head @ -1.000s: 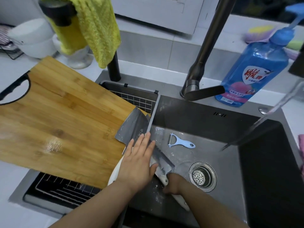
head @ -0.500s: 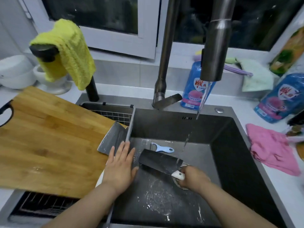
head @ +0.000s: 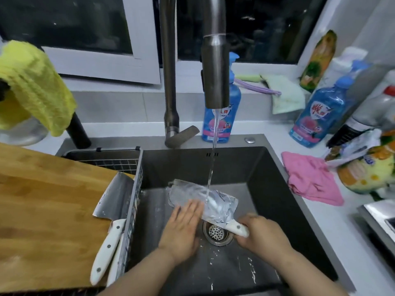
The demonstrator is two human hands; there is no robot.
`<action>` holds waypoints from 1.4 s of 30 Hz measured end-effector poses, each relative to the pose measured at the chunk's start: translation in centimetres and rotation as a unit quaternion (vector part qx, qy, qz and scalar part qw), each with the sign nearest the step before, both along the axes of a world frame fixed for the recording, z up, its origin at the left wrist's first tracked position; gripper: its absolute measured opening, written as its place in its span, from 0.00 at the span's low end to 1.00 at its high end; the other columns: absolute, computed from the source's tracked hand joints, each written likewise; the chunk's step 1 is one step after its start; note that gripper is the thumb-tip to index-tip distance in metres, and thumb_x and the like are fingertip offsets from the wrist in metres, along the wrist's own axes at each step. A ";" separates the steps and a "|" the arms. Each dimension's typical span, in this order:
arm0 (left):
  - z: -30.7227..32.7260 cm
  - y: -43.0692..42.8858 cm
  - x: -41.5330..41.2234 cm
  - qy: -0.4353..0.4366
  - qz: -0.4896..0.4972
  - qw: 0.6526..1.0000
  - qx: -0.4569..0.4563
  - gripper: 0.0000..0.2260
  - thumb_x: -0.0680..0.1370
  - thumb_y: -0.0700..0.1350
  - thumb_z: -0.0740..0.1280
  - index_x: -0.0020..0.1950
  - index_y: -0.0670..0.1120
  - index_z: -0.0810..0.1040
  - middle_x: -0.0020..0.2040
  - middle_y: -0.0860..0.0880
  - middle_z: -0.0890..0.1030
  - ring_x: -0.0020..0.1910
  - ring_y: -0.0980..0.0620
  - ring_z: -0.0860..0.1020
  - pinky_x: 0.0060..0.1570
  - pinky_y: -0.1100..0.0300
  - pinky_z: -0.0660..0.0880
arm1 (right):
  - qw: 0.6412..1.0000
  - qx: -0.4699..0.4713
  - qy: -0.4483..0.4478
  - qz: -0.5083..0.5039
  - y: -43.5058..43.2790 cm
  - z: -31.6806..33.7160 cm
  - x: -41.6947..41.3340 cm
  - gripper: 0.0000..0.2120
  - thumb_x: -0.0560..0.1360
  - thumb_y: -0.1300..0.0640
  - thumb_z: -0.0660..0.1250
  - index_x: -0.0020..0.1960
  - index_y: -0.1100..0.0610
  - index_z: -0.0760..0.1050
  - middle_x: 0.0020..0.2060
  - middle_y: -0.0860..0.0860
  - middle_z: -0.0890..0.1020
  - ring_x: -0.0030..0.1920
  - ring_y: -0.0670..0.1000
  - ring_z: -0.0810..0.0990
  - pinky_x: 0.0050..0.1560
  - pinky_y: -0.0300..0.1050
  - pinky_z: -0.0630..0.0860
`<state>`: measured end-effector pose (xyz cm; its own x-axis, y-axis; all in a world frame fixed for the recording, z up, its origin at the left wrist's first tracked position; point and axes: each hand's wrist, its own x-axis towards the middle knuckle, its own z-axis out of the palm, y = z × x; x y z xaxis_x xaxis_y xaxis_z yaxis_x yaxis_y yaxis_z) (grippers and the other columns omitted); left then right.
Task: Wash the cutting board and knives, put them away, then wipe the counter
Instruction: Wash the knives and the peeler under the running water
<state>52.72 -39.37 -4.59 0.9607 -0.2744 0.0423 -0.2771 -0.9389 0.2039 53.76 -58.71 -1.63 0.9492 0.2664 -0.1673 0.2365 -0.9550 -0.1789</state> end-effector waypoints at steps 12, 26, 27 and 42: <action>0.4 -2.2 1.3 0.070 -0.059 0.995 0.029 0.39 0.57 0.54 0.64 0.67 0.45 0.62 0.65 0.49 0.75 0.66 0.55 0.70 0.69 0.55 0.51 | 0.996 0.062 -0.057 0.039 1.7 -0.4 0.5 0.30 0.62 0.39 0.47 0.52 0.50 0.78 0.47 0.50 0.81 0.46 0.56 0.82 0.43 0.46 0.76; 0.1 2.4 2.5 0.057 0.061 0.996 0.020 0.37 0.77 0.49 0.59 0.74 0.45 0.35 0.73 0.51 0.34 0.74 0.52 0.35 0.68 0.58 0.32 | 0.999 0.018 -0.020 0.044 0.0 -1.3 0.1 0.15 0.66 0.47 0.61 0.48 0.49 0.79 0.44 0.47 0.81 0.43 0.54 0.82 0.38 0.42 0.73; 0.0 3.0 2.5 0.052 0.085 0.995 0.024 0.37 0.77 0.50 0.59 0.74 0.44 0.35 0.75 0.49 0.35 0.74 0.51 0.36 0.68 0.58 0.32 | 0.998 0.039 -0.021 0.036 -0.2 -1.5 0.0 0.16 0.66 0.46 0.59 0.49 0.50 0.79 0.44 0.48 0.81 0.43 0.56 0.82 0.38 0.43 0.72; 0.8 0.8 1.6 0.063 0.057 0.996 -0.001 0.36 0.76 0.48 0.58 0.74 0.43 0.38 0.72 0.53 0.34 0.74 0.51 0.37 0.64 0.59 0.27 | 0.999 0.041 -0.031 0.010 1.3 -0.9 0.7 0.16 0.60 0.45 0.62 0.44 0.48 0.80 0.38 0.45 0.81 0.37 0.49 0.83 0.34 0.39 0.74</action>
